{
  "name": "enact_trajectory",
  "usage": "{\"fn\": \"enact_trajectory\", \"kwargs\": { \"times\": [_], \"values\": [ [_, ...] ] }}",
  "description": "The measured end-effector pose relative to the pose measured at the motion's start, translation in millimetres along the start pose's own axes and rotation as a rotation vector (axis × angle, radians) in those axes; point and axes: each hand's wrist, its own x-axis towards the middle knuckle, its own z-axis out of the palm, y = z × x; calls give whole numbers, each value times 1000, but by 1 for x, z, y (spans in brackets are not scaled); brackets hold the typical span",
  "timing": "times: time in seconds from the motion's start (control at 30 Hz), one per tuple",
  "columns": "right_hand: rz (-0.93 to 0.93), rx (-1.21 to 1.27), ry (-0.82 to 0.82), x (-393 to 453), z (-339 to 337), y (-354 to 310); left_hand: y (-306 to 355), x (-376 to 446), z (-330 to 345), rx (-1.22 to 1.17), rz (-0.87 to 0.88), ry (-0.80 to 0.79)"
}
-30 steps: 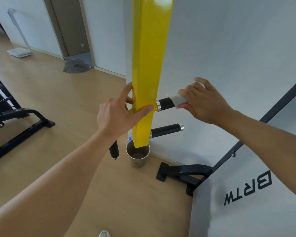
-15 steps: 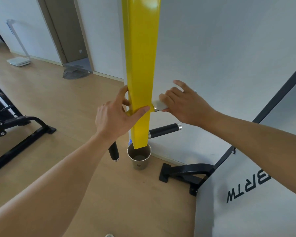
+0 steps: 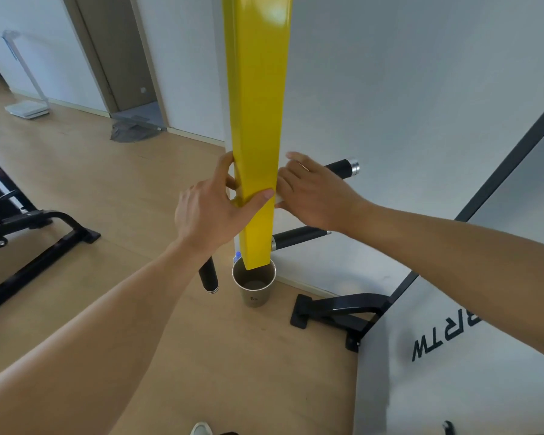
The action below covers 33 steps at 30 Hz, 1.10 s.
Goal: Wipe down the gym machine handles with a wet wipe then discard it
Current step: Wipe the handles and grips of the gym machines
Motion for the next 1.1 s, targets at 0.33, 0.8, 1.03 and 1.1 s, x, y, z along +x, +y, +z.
{"fn": "enact_trajectory", "kwargs": {
  "times": [0.33, 0.8, 1.03, 1.1],
  "values": [
    [259, -101, 49, -66, -3, 46, 4, -6, -1, -36, -23, -1],
    [106, -17, 56, -14, -1, -3, 2, -7, -9, -54, -20, -7],
    [228, -147, 31, -59, -1, 33, 7, -11, -7, -95, -22, -22],
    [322, -146, 26, -72, 0, 43, 7, -12, -8, -97, -33, -32]
  ]
}}
